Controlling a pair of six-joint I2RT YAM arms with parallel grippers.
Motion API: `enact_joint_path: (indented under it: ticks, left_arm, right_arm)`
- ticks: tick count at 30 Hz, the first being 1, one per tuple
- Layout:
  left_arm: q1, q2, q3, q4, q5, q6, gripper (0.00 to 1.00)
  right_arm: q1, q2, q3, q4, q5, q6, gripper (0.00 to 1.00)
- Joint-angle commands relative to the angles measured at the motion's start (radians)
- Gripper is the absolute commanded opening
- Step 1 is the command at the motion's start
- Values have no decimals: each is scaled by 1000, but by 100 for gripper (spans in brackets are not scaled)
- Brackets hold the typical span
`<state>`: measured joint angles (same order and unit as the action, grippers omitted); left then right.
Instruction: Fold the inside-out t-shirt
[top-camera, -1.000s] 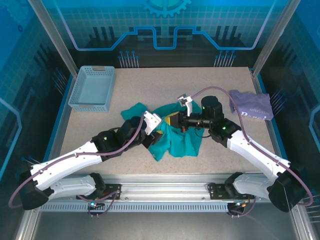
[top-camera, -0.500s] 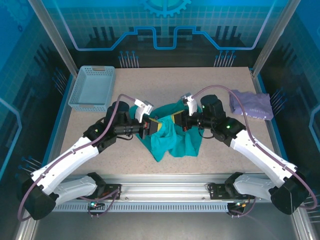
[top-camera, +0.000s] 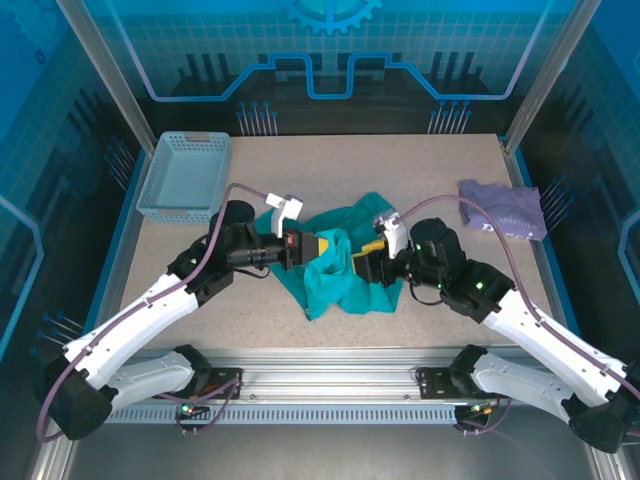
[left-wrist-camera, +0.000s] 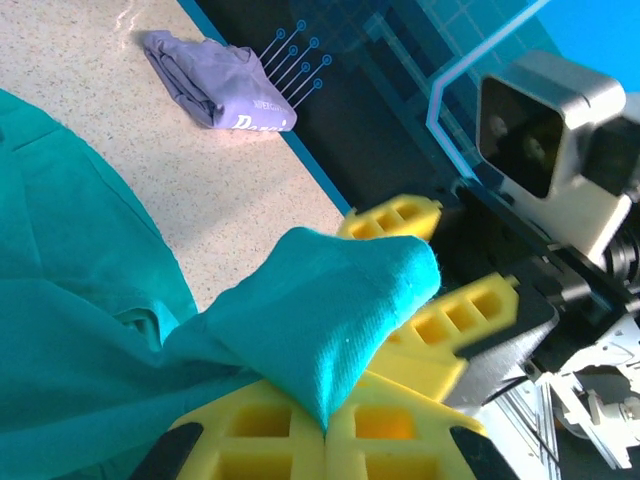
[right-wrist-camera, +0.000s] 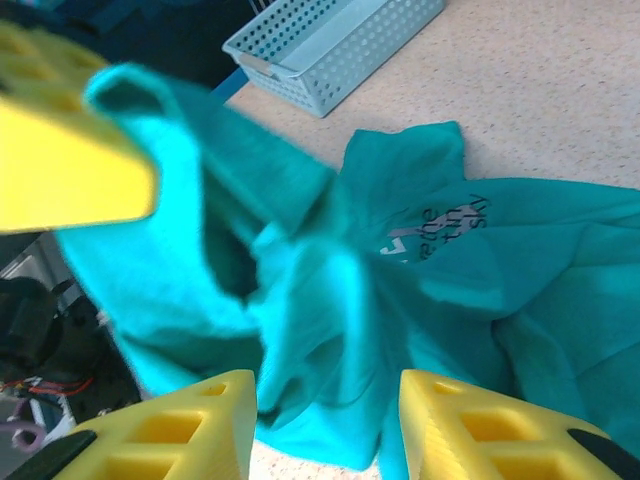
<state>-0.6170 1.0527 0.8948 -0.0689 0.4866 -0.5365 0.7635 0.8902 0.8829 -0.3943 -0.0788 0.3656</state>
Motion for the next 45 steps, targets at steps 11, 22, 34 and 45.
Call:
enact_joint_path:
  ticks: [11,22,34,45]
  left_arm:
    - [7,6,-9,23,-22,-4,0]
    - [163,-36,-100,93,35,-70,0]
    - [187,-49,-89,-9,57,30,29]
    - [116,-222,-69,-109,20,178,34]
  right_arm:
    - [46,128,-45,211,-66,87,36]
    - [-97,22,-147,481,-489,55,0]
    - [-116,93,-149,587,-537,78,0]
    - [-121,140,-132,583,-506,95,0]
